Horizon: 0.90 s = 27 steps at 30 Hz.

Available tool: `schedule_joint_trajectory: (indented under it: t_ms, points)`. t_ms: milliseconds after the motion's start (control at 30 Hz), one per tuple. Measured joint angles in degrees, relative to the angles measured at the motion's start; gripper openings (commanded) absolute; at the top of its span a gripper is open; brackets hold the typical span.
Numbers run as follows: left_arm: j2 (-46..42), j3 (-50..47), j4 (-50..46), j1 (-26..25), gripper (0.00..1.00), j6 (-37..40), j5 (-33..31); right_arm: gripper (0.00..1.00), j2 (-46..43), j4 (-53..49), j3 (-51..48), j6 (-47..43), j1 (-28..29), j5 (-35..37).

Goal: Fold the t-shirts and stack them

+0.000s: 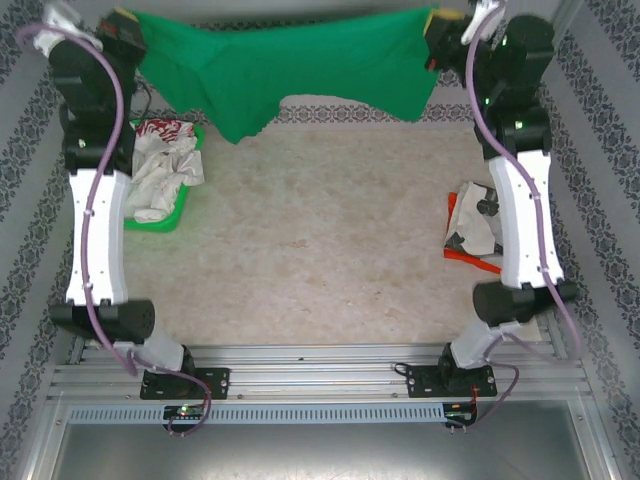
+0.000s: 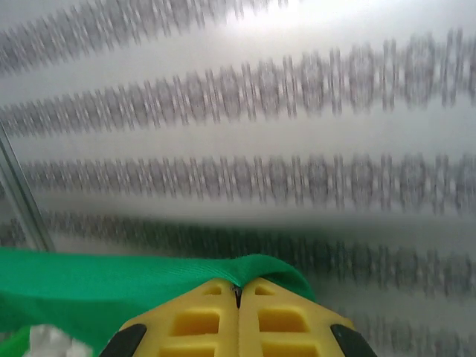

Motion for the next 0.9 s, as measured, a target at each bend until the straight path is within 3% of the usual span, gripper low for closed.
schedule_joint_trajectory:
  t_ms: [267,433,633,900]
  points:
    - [-24.15,-48.46,2.12,0.0,0.0,-5.27,2.03,0.0,-15.89,7.15,-45.81,1.14,-0.87,-0.9]
    - [-29.24,-67.04,0.2,0.0,0.0,-10.1,4.13,0.0,-17.0,9.35,-64.76,4.26,-0.85,-2.32]
    - [-29.97,-80.28,-0.37,0.0,0.0,-13.6,5.14,0.0,-13.7,10.91,-76.76,8.87,0.7,-2.67]
    - [-29.97,-89.24,0.61,0.0,0.0,-16.35,5.16,0.0,-9.01,12.83,-81.4,14.73,2.58,-0.72]
